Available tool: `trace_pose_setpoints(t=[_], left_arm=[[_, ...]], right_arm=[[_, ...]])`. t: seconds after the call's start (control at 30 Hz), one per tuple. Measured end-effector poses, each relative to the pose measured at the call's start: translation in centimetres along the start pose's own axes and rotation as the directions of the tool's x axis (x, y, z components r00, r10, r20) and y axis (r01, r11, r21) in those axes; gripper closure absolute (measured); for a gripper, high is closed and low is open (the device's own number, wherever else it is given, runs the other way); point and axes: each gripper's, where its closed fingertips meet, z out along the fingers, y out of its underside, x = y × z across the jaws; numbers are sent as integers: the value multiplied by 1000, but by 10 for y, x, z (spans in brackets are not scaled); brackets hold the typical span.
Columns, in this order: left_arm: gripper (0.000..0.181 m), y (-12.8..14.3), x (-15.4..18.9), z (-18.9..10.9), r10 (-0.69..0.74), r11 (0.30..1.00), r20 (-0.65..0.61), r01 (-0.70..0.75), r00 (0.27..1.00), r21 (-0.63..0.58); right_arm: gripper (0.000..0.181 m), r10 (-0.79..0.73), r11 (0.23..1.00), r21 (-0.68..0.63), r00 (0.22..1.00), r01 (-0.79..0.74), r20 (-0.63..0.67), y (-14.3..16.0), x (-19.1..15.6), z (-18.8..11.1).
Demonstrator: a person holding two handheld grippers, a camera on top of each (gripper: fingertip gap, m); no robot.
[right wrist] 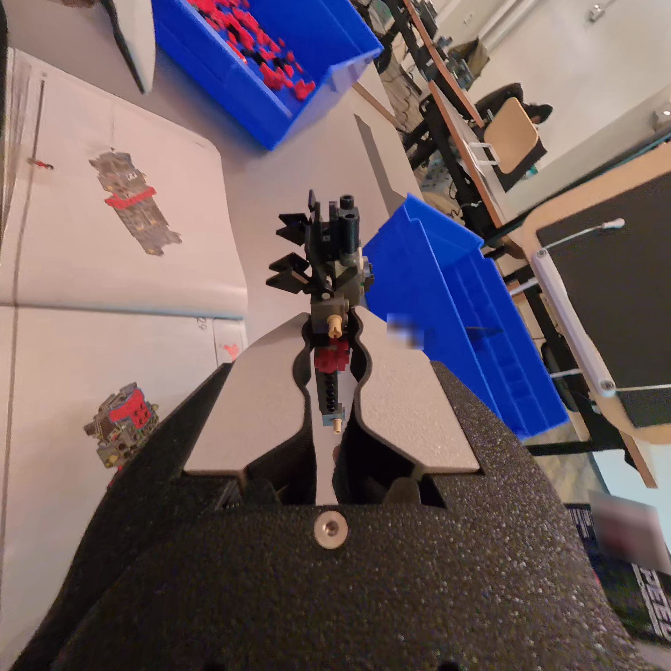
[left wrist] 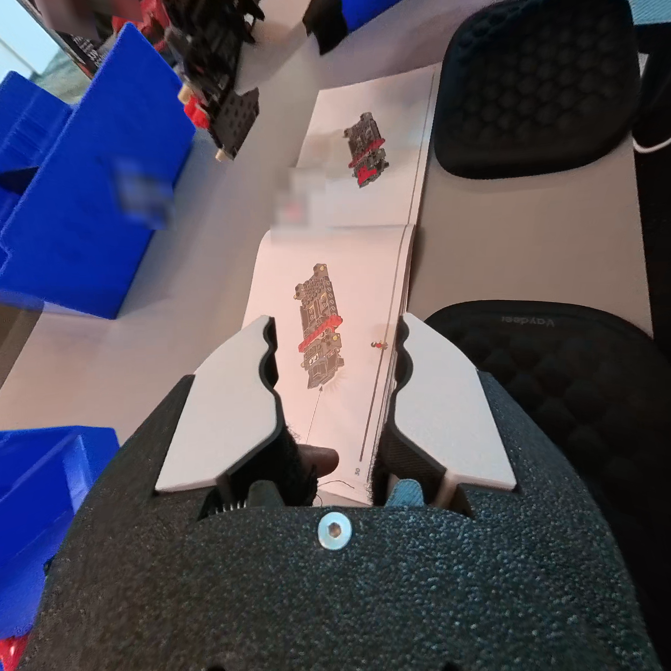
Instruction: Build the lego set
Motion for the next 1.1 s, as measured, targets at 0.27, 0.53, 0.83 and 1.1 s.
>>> trace_pose_setpoints(t=[0.27,0.53,0.83,1.1], left_arm=[[120,-4,-3,8,-11,1000,2,11,1000,2],[125,-9,-1,17,2,1000,-2,-2,1000,2],[159,-43,-17,18,-29,985,50,20,998,171],[164,-97,-25,18,-53,921,-7,52,999,385]], right_arm=[[164,40,999,-25,999,-41,-22,19,-6,-14],[164,52,999,-10,998,-52,-19,21,-13,-16],[164,125,989,67,988,-131,88,8,-32,-14],[164,185,950,203,949,-239,254,-30,-48,-13]])
